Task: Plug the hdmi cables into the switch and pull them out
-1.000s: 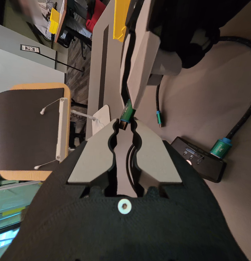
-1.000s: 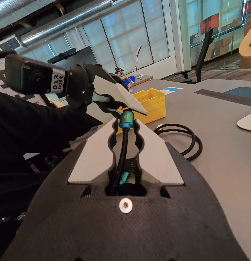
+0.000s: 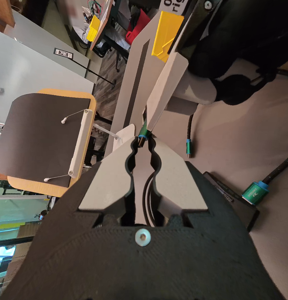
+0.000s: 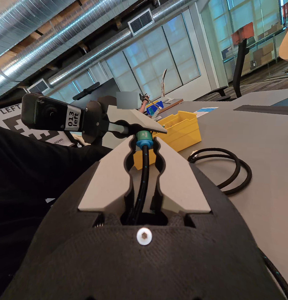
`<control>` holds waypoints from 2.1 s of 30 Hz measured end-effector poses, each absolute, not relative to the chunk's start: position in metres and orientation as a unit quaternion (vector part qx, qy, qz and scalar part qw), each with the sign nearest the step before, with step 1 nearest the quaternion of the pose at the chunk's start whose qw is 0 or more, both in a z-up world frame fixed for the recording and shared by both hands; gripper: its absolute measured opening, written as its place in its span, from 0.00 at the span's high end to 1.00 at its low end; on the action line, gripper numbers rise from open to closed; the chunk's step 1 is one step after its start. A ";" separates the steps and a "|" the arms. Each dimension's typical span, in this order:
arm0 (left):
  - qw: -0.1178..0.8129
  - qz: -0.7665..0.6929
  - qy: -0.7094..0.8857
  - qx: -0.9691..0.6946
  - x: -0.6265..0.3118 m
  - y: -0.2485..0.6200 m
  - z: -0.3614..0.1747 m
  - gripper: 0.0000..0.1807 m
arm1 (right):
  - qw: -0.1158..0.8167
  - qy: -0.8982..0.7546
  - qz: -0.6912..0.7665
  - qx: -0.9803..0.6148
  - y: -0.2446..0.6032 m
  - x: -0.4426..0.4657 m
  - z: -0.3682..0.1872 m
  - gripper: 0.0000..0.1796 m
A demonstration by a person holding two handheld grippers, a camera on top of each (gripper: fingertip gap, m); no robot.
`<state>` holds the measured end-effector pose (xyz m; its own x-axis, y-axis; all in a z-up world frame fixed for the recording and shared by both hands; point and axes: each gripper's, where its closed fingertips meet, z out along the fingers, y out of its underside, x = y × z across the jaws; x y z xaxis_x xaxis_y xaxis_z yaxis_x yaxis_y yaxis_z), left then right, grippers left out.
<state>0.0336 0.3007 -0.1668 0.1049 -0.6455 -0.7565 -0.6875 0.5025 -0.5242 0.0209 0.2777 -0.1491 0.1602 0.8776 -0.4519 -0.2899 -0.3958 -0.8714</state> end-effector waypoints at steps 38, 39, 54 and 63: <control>0.623 0.001 0.599 -0.503 0.011 0.287 -0.178 0.92 | 0.543 -0.249 0.536 -0.597 0.262 -0.005 -0.163 0.90; 0.623 -0.005 0.595 -0.508 0.011 0.286 -0.178 0.92 | 0.547 -0.245 0.537 -0.594 0.261 -0.005 -0.163 0.90; 0.614 -0.041 0.569 -0.545 0.029 0.289 -0.183 0.92 | 0.553 -0.211 0.547 -0.591 0.263 0.018 -0.160 0.89; 0.596 -0.065 0.575 -0.557 0.030 0.289 -0.193 0.92 | 0.561 -0.245 0.500 -0.613 0.264 0.018 -0.172 0.91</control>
